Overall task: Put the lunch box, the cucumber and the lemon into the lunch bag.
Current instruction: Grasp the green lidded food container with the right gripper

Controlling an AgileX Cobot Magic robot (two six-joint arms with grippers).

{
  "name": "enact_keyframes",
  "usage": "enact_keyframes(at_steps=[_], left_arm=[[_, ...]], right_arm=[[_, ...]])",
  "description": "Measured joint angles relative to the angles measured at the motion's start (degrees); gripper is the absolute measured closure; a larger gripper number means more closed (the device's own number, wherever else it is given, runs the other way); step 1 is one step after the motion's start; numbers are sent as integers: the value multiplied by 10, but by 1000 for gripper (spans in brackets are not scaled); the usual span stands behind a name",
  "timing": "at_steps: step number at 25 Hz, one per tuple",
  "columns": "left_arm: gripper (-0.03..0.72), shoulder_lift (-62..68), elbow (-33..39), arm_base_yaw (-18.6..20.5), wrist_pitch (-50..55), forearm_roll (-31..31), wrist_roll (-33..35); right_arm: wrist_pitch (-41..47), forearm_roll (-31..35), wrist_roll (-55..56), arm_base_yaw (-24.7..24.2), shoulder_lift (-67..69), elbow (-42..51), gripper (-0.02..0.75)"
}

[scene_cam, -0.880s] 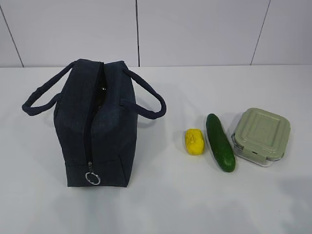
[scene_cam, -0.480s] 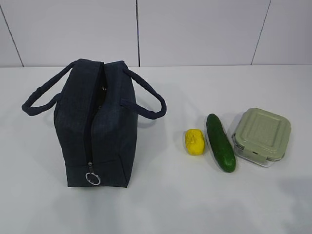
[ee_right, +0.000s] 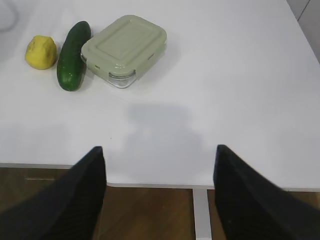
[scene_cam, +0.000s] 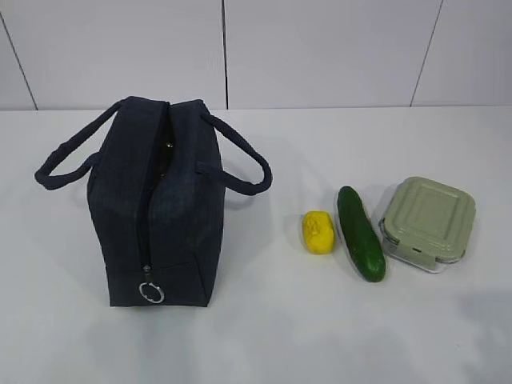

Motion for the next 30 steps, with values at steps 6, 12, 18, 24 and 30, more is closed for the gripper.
enact_keyframes(at_steps=[6,12,18,24,30], left_arm=[[450,0,0,0,0,0,0],[450,0,0,0,0,0,0],[450,0,0,0,0,0,0],[450,0,0,0,0,0,0],[450,0,0,0,0,0,0]], right_arm=[[0,0,0,0,0,0,232],[0,0,0,0,0,0,232],[0,0,0,0,0,0,232],[0,0,0,0,0,0,232],[0,4,0,0,0,0,232]])
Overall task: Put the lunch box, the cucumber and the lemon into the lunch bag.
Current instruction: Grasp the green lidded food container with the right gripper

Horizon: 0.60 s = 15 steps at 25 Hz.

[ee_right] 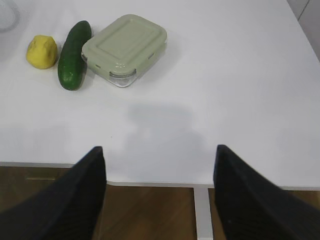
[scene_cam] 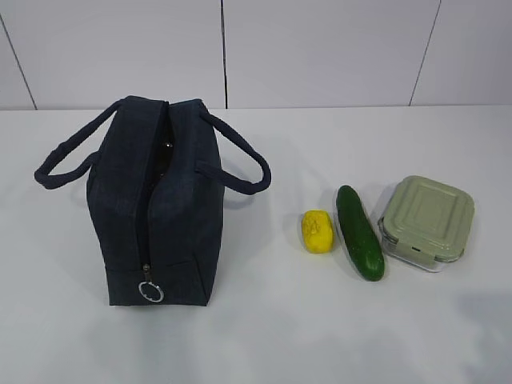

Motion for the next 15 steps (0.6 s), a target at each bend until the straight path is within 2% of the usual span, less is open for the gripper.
enact_keyframes(at_steps=[9,15], left_arm=[[450,0,0,0,0,0,0],[450,0,0,0,0,0,0]], right_arm=[[0,17,2,0,0,-1,232],[16,25,49,0,44,-9,232]])
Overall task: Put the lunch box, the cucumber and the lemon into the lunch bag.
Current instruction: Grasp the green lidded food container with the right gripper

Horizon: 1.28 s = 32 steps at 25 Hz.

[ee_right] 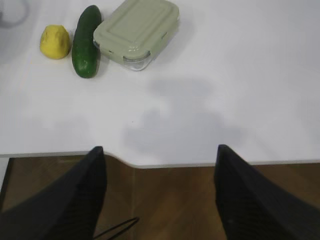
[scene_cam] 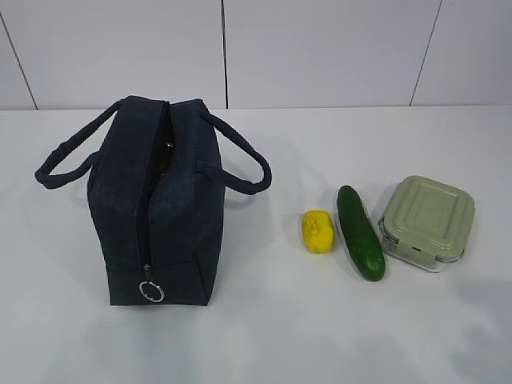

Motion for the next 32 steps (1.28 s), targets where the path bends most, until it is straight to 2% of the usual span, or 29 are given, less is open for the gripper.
enact_keyframes(at_steps=[6,17,25,32], left_arm=[[450,0,0,0,0,0,0],[450,0,0,0,0,0,0],[450,0,0,0,0,0,0],[450,0,0,0,0,0,0]], right_arm=[[-24,32,8,0,106,-1,232],[-176,91,9,0,345,-29,232],[-262,188,-70,0,531,-62,232],[-288,263,-82,0,617,-67,232]])
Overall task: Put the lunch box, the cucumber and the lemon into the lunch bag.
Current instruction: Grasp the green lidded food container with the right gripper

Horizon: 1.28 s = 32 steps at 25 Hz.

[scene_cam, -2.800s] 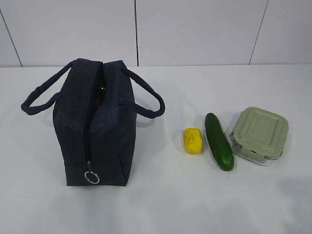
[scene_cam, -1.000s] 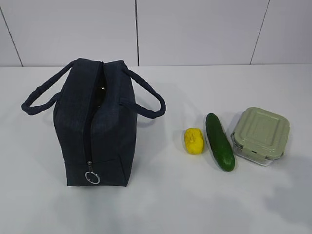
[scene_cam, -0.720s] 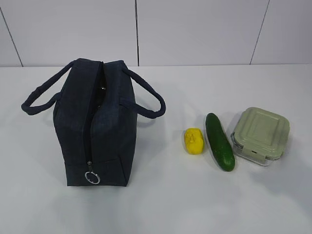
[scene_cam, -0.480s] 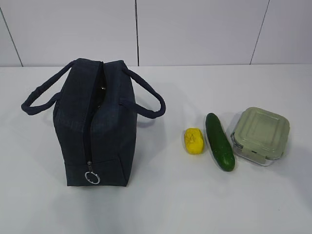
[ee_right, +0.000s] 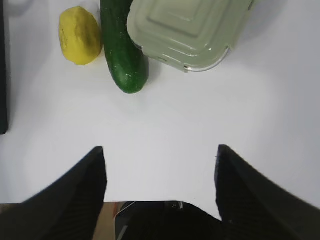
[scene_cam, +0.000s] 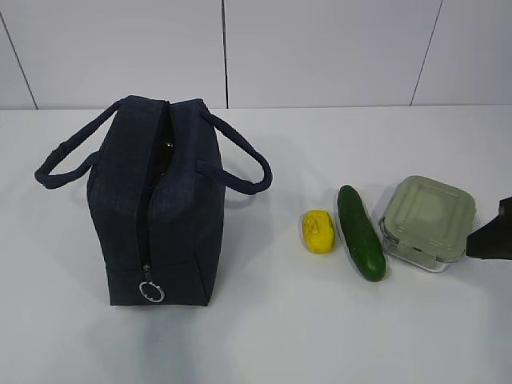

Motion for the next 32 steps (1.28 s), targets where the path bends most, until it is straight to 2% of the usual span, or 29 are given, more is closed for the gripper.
enact_keyframes(at_steps=[4,8,13,17,22,26,28,32], left_arm=[[450,0,0,0,0,0,0],[450,0,0,0,0,0,0],[450,0,0,0,0,0,0],[450,0,0,0,0,0,0],[450,0,0,0,0,0,0],[450,0,0,0,0,0,0],[450,0,0,0,0,0,0],[450,0,0,0,0,0,0]], right_arm=[[5,52,-23,-19,21,-7,232],[40,116,-83,-71,45,-25,232],[114,233,-205,-150,90,-55,232],[196,302,-307,-204,147,-69,232],[270,350,-412,-262,217,-70,232],[283,368,-457,-329,264,-72,232],[283,399,-489,-358,284,-73,232],[283,440,-528,-373,316,-73,232]])
